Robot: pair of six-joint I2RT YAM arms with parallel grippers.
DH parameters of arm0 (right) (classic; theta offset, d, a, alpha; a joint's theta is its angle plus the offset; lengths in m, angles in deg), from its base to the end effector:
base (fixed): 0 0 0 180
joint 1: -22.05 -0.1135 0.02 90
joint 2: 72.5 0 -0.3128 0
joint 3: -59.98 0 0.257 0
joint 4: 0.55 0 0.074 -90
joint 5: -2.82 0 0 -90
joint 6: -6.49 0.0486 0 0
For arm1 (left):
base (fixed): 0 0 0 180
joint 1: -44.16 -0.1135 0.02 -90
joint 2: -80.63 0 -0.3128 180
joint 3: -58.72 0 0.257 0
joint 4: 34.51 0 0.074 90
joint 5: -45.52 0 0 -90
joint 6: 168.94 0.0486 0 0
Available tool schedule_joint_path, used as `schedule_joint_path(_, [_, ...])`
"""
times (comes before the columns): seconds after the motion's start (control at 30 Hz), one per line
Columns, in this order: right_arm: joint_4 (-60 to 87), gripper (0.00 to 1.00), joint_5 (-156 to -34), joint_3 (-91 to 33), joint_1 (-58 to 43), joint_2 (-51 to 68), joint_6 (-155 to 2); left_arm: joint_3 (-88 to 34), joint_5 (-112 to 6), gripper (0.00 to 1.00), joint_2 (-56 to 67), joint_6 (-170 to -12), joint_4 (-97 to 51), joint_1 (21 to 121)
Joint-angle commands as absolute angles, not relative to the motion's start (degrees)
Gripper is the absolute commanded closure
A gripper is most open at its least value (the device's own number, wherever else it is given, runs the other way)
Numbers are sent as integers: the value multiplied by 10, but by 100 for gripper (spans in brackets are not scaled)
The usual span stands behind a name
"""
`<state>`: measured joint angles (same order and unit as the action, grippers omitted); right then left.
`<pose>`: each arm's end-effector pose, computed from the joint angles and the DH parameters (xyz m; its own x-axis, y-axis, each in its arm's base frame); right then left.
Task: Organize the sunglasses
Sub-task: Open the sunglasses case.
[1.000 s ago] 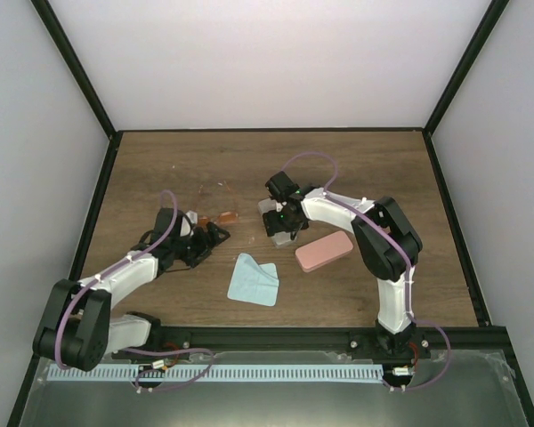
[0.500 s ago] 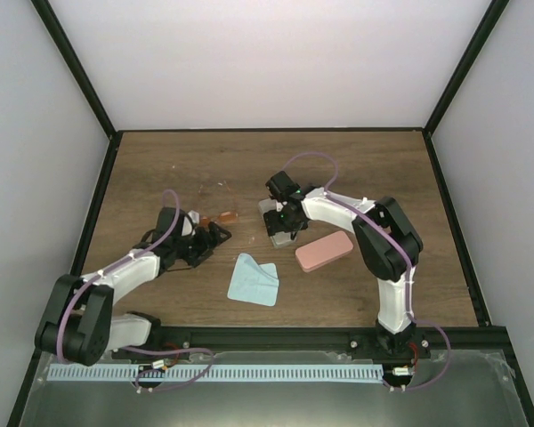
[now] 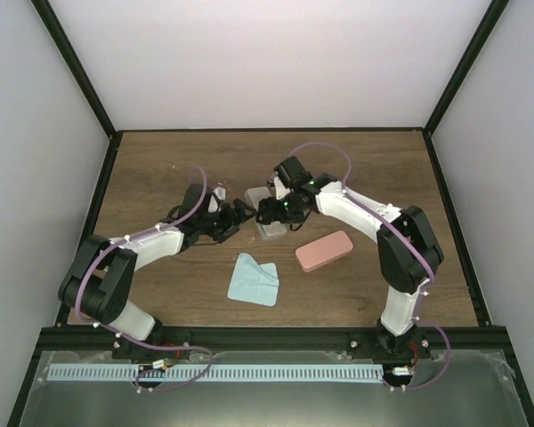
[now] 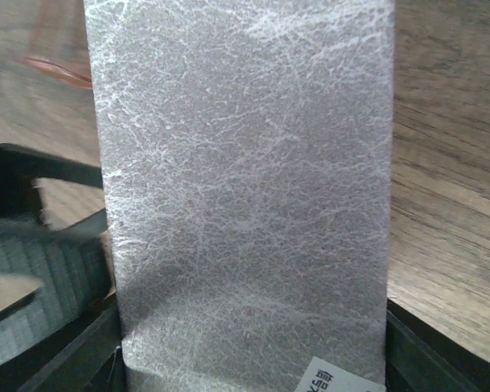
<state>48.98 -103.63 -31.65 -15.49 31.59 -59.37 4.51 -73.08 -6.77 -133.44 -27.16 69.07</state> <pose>0.3117 0.2569 0.2550 -0.9209 -0.2130 -0.3263 -0.3432 0.8400 0.4202 0.2710 -0.1515 0.2095 -0.9120 -0.3646 -0.1880 -0.0736 0.5963 -0.7994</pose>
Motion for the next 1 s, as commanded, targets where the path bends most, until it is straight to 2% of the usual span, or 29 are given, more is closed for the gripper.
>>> schedule_joint_path(0.0, [475,38,-1136,-358,-141,279,-569,8,-738,3,-89,-1342,-294,696])
schedule_joint_path(0.33, [473,38,-1189,-365,-135,252,-565,20,-717,3,-75,-1342,-278,701])
schedule_joint_path(0.73, [460,38,-1212,-307,-134,196,-568,22,-682,4,-71,-1349,-274,700])
schedule_joint_path(0.97, [445,38,-1221,-287,-128,177,-559,28,-676,15,-46,-1343,-259,700])
